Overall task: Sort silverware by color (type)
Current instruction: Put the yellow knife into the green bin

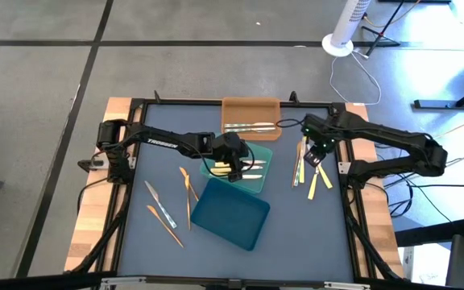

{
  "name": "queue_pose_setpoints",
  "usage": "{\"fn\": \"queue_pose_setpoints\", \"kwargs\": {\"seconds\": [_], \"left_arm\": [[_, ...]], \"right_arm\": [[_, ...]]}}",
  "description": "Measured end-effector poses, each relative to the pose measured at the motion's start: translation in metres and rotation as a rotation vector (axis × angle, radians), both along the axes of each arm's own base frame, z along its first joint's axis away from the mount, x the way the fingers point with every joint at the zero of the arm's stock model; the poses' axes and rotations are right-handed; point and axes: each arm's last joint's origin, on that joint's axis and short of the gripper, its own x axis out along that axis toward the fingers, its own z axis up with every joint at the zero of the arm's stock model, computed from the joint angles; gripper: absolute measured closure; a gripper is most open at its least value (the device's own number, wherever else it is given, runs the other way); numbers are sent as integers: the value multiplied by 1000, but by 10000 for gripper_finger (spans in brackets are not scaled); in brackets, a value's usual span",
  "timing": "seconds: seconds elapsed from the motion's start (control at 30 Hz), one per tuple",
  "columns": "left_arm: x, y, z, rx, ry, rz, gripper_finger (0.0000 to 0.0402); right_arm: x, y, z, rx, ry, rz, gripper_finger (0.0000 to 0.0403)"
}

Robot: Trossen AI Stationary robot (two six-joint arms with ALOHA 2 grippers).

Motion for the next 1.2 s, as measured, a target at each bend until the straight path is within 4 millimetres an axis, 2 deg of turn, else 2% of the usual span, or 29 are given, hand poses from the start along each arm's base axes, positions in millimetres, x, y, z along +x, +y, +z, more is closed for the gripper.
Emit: {"fn": "queue_pose_setpoints", "kwargs": {"seconds": [0.1, 0.27, 0.57, 1.2], "left_arm": [[0, 0, 0, -1, 1, 0, 254], [0, -1, -1, -3, 9, -4, 254], [0, -1, -1, -10, 7, 0, 254], [0, -1, -1, -11, 7, 1, 254]], "right_arm": [[0, 1, -8, 24, 18, 1, 278], [-15, 9, -36, 89, 93, -49, 278], [-27, 17, -71, 161, 67, -105, 278], [-26, 15, -77, 132, 90, -135, 278]]}}
